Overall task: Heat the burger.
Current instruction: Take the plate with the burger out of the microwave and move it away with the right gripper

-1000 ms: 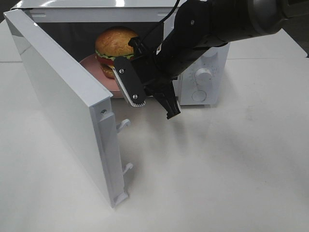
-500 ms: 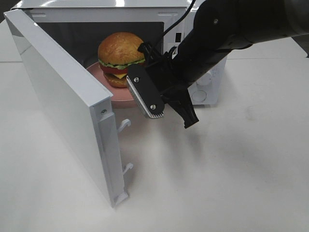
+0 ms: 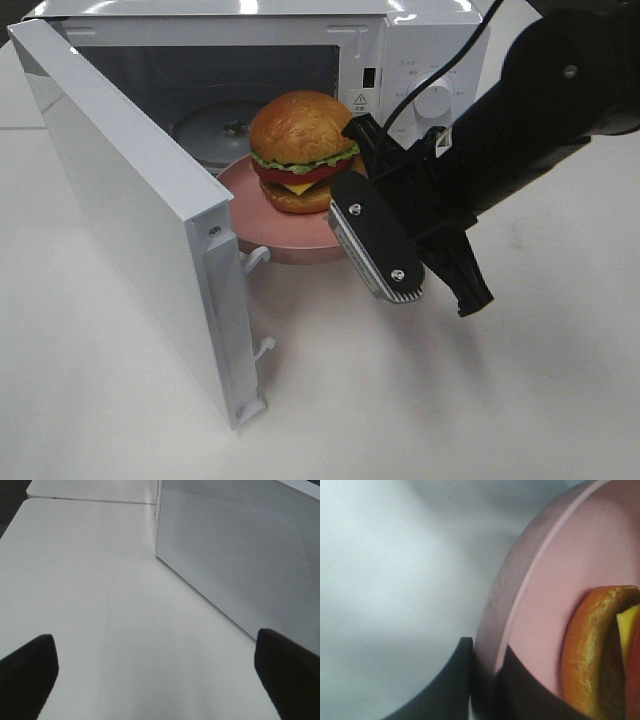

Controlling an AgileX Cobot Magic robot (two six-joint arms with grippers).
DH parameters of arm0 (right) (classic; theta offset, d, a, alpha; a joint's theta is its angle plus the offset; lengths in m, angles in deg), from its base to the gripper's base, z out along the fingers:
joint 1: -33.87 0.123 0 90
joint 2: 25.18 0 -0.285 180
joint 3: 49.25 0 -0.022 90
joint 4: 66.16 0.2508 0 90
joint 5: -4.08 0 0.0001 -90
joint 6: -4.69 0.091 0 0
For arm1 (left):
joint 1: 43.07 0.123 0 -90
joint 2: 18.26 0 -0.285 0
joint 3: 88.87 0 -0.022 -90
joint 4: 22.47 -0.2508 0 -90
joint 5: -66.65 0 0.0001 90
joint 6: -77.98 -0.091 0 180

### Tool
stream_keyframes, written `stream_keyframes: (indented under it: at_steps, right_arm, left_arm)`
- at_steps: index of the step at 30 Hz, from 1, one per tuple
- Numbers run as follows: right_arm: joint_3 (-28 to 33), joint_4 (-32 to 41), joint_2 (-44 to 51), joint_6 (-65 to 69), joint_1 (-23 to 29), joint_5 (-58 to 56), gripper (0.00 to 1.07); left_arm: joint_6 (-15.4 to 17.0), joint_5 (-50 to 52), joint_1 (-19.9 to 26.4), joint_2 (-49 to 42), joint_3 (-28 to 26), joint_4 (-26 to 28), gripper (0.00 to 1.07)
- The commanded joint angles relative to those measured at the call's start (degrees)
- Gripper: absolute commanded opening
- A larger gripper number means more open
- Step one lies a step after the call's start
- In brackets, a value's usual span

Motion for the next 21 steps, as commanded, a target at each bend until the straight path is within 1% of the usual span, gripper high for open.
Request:
stream_keyframes:
  at_steps: [1,2,4,7,9,10,11,14,16,17,21]
  right_arm:
    - [3.78,-0.06,5.79,-0.23,-0.17,4.30,0.00]
    - [3.78,-0.06,5.79,-0.23,-0.17,4.30,0.00]
    - [6.42,-0.06,9.22,-0.06,-0.17,4.30,0.00]
    - [8.02,-0.06,11.23,0.52,-0.17,4.13,0.00]
    - [10.89,-0.11,14.50,1.49,-0.17,4.07,0.00]
    - [10.89,-0.11,14.50,1.49,-0.17,4.07,0.00]
    - [12.66,-0.23,16.84,2.12,-0.17,4.07,0.00]
    - [13.69,-0.23,17.99,2.46,-0.17,4.07,0.00]
    - [16.62,-0.63,22.06,3.84,-0.17,3.67,0.00]
    - [16.62,-0.63,22.06,3.84,-0.17,3.67,0.00]
    - [19.37,-2.69,28.02,7.33,-0.17,2.12,0.00]
  left_arm:
    - [0.06,0.40,-0.23,-1.26,0.06,0.00,1.01]
    - [0.06,0.40,-0.23,-1.26,0.06,0.00,1.01]
    - [0.06,0.40,-0.23,-1.26,0.06,0.00,1.01]
    - [0.06,0.40,-0.23,-1.26,0.06,0.00,1.01]
    - [0.06,0.40,-0.23,-1.26,0.06,0.00,1.01]
    - [0.06,0.40,-0.23,-1.26,0.06,0.00,1.01]
    - [0.06,0.40,-0.23,-1.26,0.06,0.00,1.01]
    - [0.06,0.40,-0.23,-1.26,0.06,0.00,1.01]
    - [0.06,0.40,-0.23,-1.26,0.06,0.00,1.01]
    - [0.06,0.40,-0.23,-1.26,0.06,0.00,1.01]
    - [0.06,0.40,-0.23,-1.26,0.06,0.00,1.01]
